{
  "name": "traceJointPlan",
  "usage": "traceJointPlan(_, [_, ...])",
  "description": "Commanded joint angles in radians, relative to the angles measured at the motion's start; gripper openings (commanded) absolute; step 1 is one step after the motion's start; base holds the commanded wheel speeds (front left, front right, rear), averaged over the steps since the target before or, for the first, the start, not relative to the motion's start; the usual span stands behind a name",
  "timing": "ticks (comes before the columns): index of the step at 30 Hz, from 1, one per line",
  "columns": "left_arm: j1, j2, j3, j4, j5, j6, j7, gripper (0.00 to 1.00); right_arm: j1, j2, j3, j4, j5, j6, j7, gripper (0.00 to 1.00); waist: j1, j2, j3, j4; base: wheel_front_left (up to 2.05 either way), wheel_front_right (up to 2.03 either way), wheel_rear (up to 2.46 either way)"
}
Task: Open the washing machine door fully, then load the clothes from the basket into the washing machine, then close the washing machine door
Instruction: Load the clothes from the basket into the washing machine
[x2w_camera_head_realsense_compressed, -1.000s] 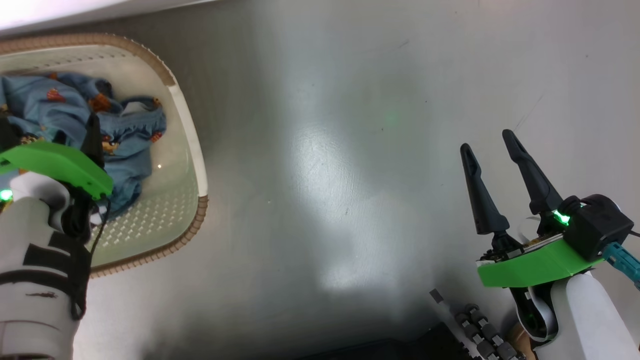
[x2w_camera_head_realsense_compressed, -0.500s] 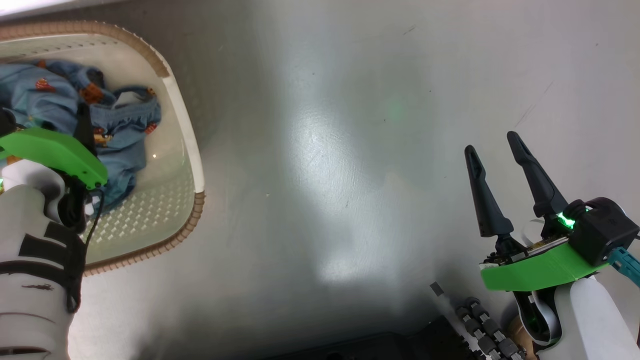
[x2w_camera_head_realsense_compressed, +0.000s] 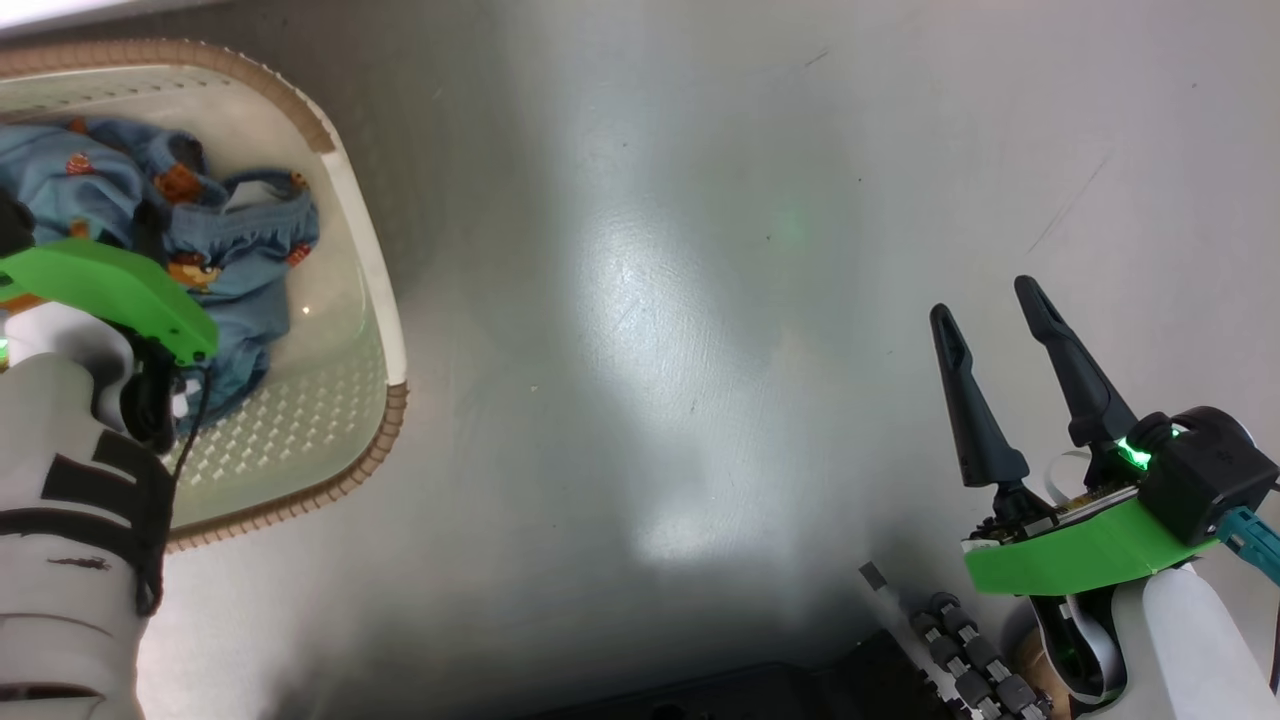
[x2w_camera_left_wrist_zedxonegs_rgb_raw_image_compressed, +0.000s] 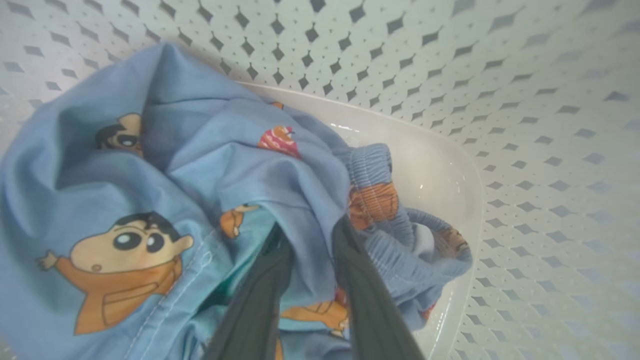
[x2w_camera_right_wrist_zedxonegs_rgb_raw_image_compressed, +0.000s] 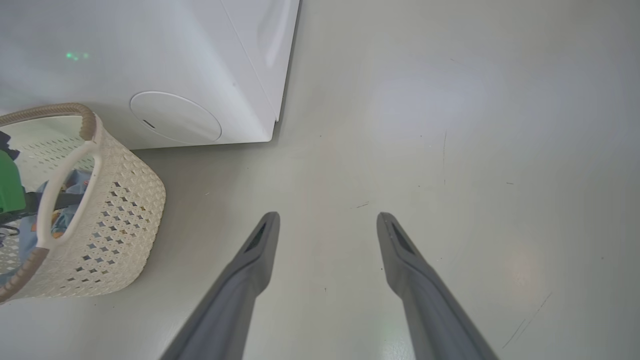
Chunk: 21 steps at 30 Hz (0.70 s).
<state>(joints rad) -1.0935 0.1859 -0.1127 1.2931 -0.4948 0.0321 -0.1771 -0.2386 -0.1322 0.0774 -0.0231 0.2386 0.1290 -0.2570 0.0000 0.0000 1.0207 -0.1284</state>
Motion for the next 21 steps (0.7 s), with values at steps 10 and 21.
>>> traceJointPlan(10, [0.041,0.022,0.001,-0.002,0.004,0.007,-0.02,0.0,0.053,-0.009,0.012,-0.013,-0.008,0.002,-0.005,1.0,0.0,0.0,0.001,0.016,0.0,0.0,0.0])
traceJointPlan(21, [0.136,-0.026,0.02,-0.002,-0.035,-0.005,-0.066,0.0,0.021,-0.015,0.014,0.018,0.001,0.002,-0.005,1.0,0.0,0.0,-0.09,0.058,0.0,0.0,0.0])
